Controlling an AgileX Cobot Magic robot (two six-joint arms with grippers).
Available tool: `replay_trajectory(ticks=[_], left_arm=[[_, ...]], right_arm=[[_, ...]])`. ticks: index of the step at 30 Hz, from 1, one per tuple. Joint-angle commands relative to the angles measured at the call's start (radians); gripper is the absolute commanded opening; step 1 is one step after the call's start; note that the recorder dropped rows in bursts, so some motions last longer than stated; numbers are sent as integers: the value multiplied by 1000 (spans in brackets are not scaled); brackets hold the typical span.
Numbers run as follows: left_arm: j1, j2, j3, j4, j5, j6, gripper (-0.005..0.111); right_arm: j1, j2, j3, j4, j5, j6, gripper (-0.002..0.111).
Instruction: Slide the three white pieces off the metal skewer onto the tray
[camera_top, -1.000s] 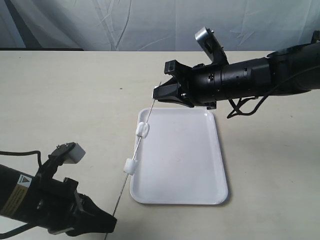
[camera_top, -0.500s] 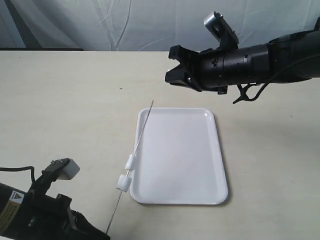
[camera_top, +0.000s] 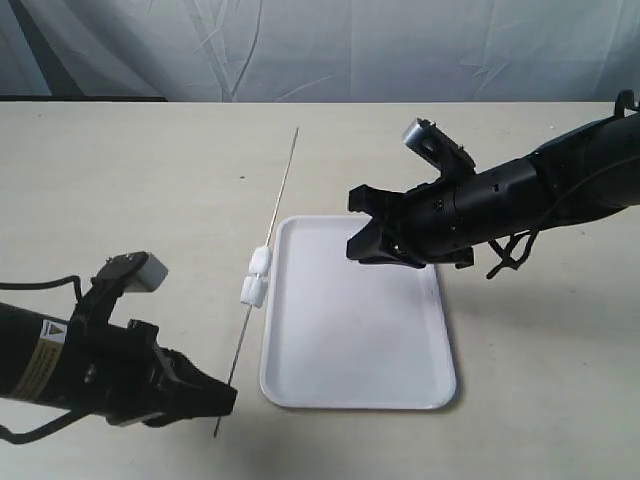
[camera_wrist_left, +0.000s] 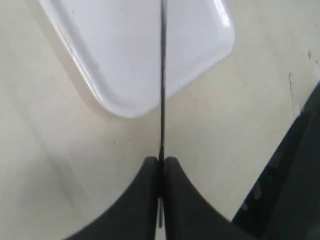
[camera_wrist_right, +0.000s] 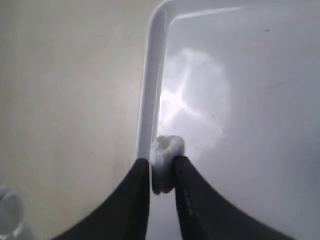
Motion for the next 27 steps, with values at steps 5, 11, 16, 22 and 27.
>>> replay_trajectory(ticks=[5, 11, 16, 22, 27], left_arm=[[-6, 20, -91, 50, 87, -76, 0], [-6, 92, -131, 70, 31, -88, 0], [-6, 108, -164, 67, -89, -79, 0], [-6, 114, -184, 66, -157, -79, 0], [-6, 114, -184, 61, -175, -79, 0]], right_arm=[[-2, -3, 5, 15, 119, -25, 39], [-2, -3, 5, 117, 284, -149, 39], [-2, -3, 5, 235, 344, -234, 46], [-2, -3, 5, 282, 346, -249, 45], [-2, -3, 5, 282, 339, -249, 27]])
